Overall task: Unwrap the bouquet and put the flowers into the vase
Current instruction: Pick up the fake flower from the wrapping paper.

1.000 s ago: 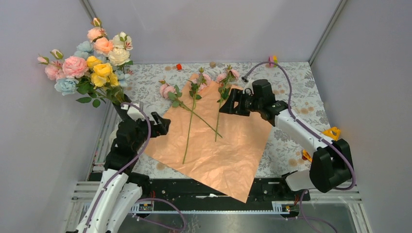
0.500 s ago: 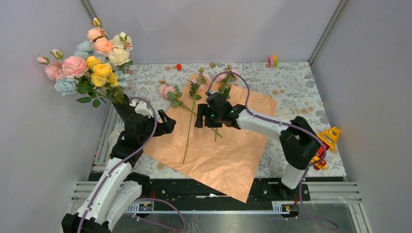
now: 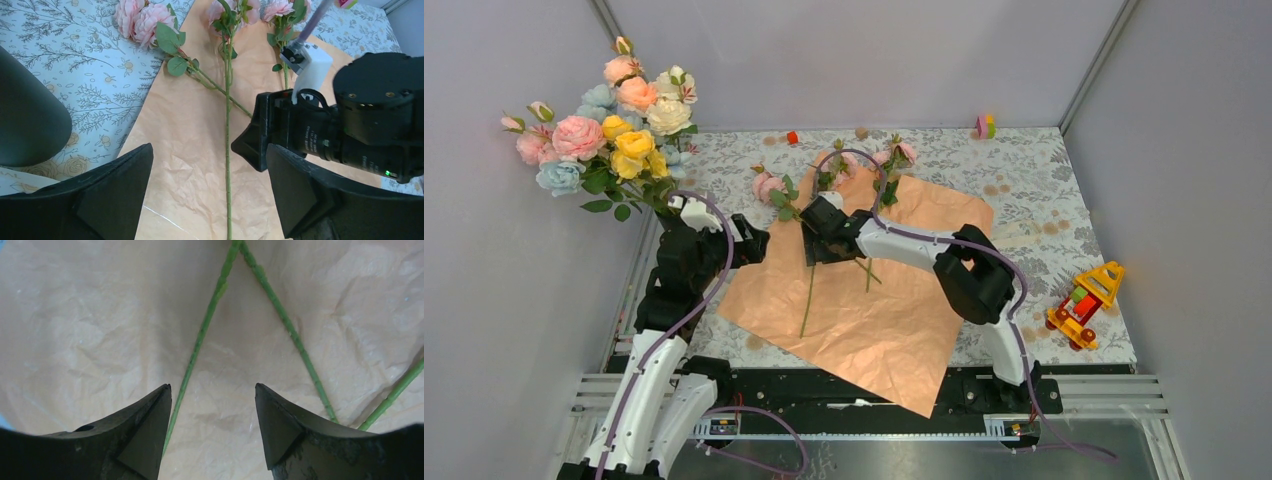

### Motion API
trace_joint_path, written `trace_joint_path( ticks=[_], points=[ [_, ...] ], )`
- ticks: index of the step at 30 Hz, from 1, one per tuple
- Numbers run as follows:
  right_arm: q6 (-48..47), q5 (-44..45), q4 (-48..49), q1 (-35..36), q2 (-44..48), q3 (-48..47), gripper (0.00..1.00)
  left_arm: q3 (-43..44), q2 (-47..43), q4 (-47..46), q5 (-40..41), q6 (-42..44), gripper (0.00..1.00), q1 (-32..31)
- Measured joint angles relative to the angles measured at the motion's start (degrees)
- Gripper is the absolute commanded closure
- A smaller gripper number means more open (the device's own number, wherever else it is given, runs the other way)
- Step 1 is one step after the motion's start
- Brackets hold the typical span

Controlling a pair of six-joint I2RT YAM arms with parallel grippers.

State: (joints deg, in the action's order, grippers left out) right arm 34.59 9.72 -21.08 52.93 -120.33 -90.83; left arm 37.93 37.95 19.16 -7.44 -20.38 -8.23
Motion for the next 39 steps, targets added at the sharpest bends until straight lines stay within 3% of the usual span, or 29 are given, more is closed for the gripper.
trace_joint_path(
  ticks=[20,25,36,39],
  points=[
    [-5.25,7.58,-7.52,1.05,-12.81,-15.87,0.46,-0.04,-0.48,0.48,1.25,0.48,0.11,-0.22],
    [-6.82,9.60,-8.41,1.07,-12.55,-15.15,0.58,-0.07,-0.48,0.48,1.66,0.52,0.11,-0.22],
    [-6.47,6.36,-5.46,-1.81,-6.56,-5.49,0.61,-0.07,-0.48,0.48,1.97,0.68,0.11,-0.22],
    [-6.27,5.31,-4.81,-2.89,-6.56,-5.44,0.70,-0.07,-0.48,0.48,2.12,0.70,0.11,-0.22]
  ],
)
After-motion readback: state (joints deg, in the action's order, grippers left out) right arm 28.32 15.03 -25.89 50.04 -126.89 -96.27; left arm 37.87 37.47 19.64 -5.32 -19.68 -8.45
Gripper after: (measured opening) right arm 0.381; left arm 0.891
